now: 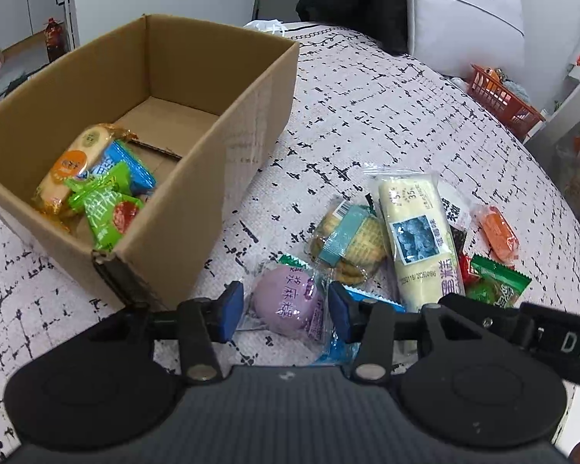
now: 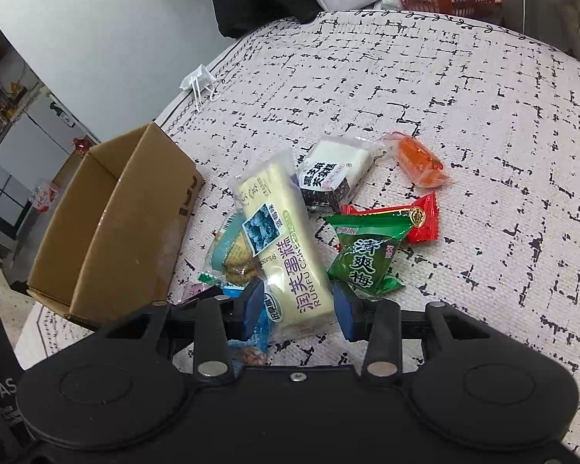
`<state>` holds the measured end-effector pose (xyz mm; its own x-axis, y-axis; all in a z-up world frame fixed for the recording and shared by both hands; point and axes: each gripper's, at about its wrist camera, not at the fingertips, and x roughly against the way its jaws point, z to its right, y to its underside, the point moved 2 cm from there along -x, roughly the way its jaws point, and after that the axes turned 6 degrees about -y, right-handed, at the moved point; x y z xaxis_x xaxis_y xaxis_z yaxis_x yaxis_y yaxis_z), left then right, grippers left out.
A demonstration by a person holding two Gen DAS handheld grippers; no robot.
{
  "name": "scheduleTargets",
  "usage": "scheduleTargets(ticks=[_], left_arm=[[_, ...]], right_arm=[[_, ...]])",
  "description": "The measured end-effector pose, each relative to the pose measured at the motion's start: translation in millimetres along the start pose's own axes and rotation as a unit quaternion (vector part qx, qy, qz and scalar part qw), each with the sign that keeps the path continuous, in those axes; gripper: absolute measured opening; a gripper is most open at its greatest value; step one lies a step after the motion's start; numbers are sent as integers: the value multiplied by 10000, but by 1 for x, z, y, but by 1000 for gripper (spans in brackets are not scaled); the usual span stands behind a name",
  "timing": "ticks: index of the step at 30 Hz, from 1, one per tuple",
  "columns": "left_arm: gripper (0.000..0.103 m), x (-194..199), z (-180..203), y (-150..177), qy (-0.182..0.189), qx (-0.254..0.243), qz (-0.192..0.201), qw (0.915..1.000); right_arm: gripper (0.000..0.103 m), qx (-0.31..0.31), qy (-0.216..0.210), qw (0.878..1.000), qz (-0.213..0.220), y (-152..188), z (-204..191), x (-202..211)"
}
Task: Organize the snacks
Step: 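Grasp the cream cake bar with right gripper while left grasps purple round bun, then carry the cake bar with right gripper while left carries purple bun to box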
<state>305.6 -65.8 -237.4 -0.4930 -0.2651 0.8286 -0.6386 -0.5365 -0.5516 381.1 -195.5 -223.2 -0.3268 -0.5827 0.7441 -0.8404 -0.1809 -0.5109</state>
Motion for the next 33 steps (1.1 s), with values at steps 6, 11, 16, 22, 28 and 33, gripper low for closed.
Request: scheduleTargets(ticks=[6,11,16,22,28,33], left_arm=[[49,-3,-2,1,52,-12,-23,10000],[49,-5,-6,1,130,-12,-82,9999],[41,-2,-8,-1,206,-26,-112,9997],[38,8,-15,1,331,18,-132,9994],[37,25,-22,2,412,14,-47,9991],[37,45,-25,-3,477,22,115,9988]], right_arm=[[46,75,58,10000,-26,-1,-2,-7],[48,114,111,9999,-51,-1,-3,-13],[49,145,156,9997,-112,0,-5,-19],[37,256,210,9992,-237,2,-9,-21],[29,223,204,9994,-153,1,-11,-7],[28,292,96,9995,52,-1,-18,8]])
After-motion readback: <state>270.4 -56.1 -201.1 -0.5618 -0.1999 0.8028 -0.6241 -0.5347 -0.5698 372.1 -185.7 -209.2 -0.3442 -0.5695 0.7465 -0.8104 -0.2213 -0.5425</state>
